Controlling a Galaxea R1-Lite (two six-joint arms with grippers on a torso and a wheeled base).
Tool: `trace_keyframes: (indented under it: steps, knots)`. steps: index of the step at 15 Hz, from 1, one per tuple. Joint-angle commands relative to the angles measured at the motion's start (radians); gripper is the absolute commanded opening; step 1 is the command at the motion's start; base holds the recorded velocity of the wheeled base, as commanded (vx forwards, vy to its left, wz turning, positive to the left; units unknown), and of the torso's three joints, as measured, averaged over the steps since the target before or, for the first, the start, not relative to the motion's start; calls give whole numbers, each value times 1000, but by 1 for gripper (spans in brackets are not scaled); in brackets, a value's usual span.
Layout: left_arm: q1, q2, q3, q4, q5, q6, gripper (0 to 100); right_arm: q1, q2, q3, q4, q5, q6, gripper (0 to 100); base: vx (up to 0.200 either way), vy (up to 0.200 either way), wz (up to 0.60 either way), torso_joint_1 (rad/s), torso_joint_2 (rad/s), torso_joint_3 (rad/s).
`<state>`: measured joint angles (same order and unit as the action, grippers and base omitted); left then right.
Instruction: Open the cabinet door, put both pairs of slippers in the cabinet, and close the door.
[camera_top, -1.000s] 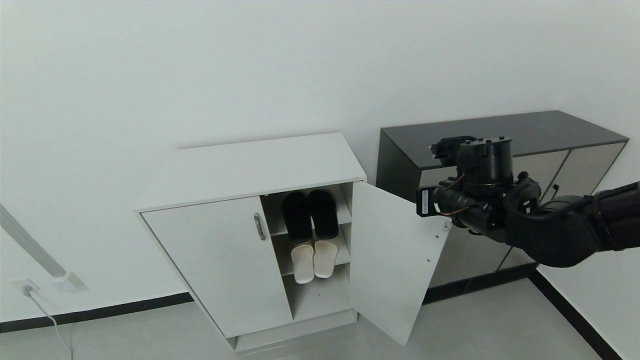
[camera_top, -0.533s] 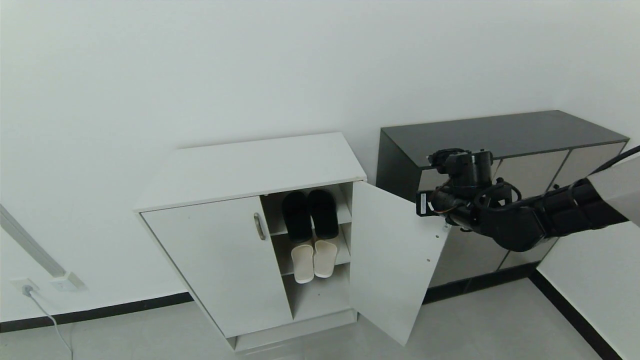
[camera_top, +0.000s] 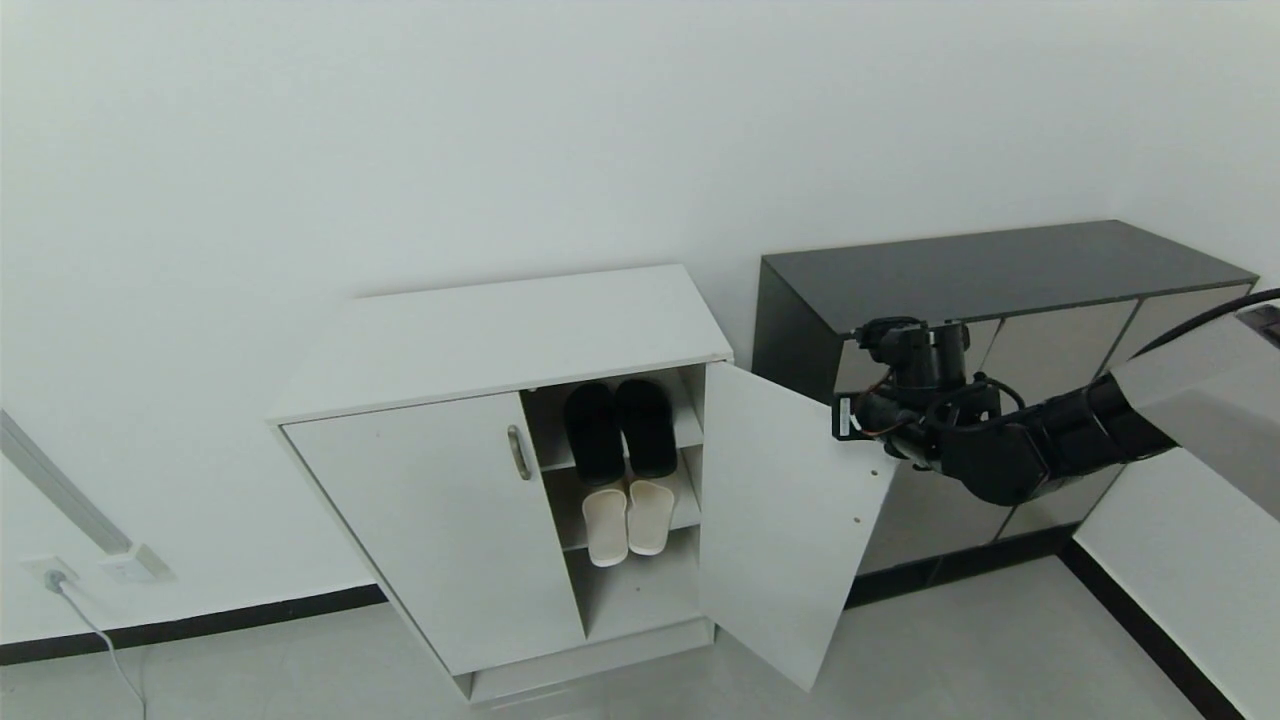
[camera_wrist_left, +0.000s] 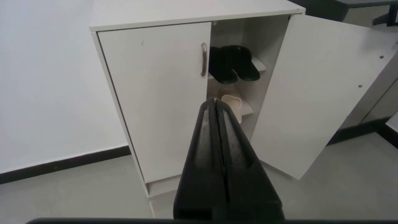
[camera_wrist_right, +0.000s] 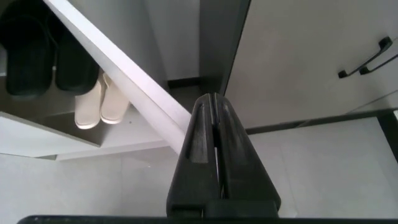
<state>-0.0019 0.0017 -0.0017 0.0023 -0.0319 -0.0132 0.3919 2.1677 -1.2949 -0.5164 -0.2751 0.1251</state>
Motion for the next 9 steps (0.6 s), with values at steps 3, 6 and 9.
trace_keyframes:
  steps: [3,6,9]
  knots:
    - [0,0,0,-1,0,-1,0,-2,8,19,-2,5,2,0,0,0,0,0,0,0]
    - [-1,0,0,1,0,-1,0,50,-46,97,-2,13,4,0,0,0,0,0,0,0]
    - [0,0,0,1,0,2,0,131,-124,192,-30,36,14,0,0,0,0,0,0,0]
